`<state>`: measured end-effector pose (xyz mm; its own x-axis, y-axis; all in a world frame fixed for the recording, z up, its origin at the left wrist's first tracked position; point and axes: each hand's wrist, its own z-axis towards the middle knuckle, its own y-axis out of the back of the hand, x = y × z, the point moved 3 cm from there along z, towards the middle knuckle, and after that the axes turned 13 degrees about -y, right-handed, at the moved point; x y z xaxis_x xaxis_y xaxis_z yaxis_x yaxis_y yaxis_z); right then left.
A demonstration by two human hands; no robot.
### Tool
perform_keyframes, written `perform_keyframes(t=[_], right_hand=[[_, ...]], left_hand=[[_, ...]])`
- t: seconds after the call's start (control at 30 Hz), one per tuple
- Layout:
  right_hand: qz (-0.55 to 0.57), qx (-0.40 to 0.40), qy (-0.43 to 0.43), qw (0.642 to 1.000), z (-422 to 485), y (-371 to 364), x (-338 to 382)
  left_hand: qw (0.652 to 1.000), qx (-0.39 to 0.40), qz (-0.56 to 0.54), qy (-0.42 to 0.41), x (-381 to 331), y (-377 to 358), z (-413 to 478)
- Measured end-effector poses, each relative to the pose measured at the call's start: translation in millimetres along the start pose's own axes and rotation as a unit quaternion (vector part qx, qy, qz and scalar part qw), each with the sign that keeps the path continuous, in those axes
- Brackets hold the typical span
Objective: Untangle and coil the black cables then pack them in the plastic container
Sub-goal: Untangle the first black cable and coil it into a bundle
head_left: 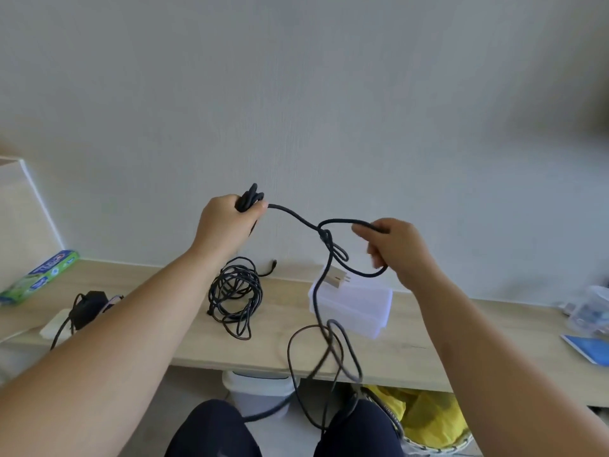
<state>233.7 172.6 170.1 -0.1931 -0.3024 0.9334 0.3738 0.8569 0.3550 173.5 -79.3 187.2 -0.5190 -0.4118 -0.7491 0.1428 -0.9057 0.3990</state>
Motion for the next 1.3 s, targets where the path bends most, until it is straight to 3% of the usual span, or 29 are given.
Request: perform_keyframes(t=[0.13, 0.23, 0.33, 0.43, 0.5, 0.63, 0.7, 0.87, 1.13, 1.2, 1.3], right_hand=[[0.038, 0.122, -0.03, 0.991, 10, 3, 2], [-0.004, 0.125, 0.012, 0.992, 10, 7, 7], [-0.034, 0.086, 0.035, 0.995, 13, 11, 8], [-0.052, 0.114, 0.011, 0.992, 15, -2, -6], [0.025, 0.119, -0.021, 0.992, 14, -10, -14], [0.033, 0.001, -0.002, 0.999, 16, -14, -21], [0.044, -0.028, 0.0, 0.999, 17, -19, -29], [-0.054, -0.137, 0.031, 0.989, 12, -21, -42], [-0.181, -0.102, 0.152, 0.966, 6, -22, -26], [-0.195, -0.064, 0.127, 0.97, 7, -17, -20], [-0.183, 0.149, 0.014, 0.972, 1, -16, -15]], left_hand=[[1.0, 0.014, -0.019, 0.015, 11, -7, -8], [0.99, 0.105, -0.083, 0.042, 17, -12, -16], [0.943, 0.221, -0.245, 0.045, 22, -11, -22], [0.864, 0.274, -0.422, 0.017, 17, -9, -21], [0.83, 0.283, -0.482, 0.005, 10, -10, -19], [0.806, 0.254, -0.535, 0.017, 13, -13, -19], [0.802, 0.237, -0.548, 0.028, 16, -15, -20], [0.808, 0.217, -0.545, 0.054, 22, -21, -24], [0.809, 0.22, -0.537, 0.088, 34, -17, -25], [0.816, 0.207, -0.53, 0.1, 37, -14, -25], [0.886, 0.154, -0.419, 0.124, 41, -13, -24]])
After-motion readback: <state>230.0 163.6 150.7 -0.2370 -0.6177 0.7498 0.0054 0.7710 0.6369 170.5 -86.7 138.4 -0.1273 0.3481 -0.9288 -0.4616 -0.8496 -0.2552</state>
